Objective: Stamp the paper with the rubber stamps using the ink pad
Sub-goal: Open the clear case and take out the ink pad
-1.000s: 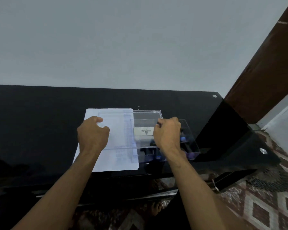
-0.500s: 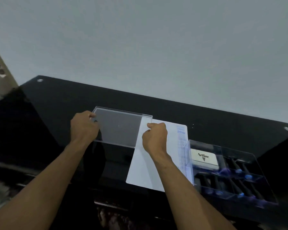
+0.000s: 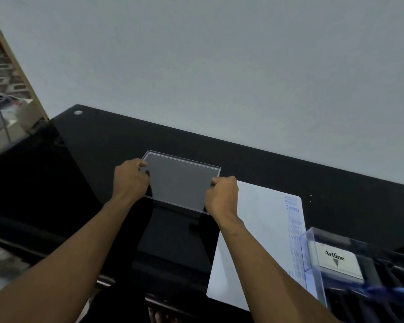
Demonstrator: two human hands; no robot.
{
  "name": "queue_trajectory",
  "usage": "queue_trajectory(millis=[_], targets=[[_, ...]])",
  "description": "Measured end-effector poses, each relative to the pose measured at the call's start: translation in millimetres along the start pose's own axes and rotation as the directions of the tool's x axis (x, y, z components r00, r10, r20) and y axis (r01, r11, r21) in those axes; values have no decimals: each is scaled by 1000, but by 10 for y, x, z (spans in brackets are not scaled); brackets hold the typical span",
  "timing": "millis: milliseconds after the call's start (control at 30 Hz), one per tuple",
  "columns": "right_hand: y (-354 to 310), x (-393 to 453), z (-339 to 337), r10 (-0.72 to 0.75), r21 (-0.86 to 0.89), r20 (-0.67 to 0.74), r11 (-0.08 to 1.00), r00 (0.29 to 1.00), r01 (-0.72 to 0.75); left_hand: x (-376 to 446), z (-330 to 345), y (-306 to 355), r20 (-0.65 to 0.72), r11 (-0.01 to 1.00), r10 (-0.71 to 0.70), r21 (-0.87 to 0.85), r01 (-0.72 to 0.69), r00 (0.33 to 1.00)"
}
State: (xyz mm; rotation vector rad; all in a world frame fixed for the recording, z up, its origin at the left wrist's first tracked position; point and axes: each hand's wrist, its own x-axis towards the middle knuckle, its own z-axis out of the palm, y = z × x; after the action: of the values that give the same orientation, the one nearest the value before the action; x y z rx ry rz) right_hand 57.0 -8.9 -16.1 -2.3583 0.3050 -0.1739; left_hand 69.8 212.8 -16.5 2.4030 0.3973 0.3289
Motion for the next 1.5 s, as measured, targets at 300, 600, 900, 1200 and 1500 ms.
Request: queue_trajectory(millis=[300, 600, 900, 1200, 1500], targets=[[4, 26, 61, -17, -109, 58, 994, 998, 24, 169, 207, -255, 40, 996, 28, 86, -31, 999], [-53, -188, -44, -183, -284, 123, 935, 975, 211, -165, 40, -34, 157, 972, 72, 210, -105, 985], [241, -494, -685, -178, -364, 203, 899, 963, 243, -774, 87, 450, 221, 896, 309, 259, -361, 925], [905, -949, -1667, -109, -397, -12, 913, 994, 95, -1772, 653, 1469, 301, 831, 519, 40, -554, 800], [1584, -1172, -2433, -4, -411, -213, 908, 977, -86, -2398, 1059, 2129, 329, 728, 673, -136, -672, 663]])
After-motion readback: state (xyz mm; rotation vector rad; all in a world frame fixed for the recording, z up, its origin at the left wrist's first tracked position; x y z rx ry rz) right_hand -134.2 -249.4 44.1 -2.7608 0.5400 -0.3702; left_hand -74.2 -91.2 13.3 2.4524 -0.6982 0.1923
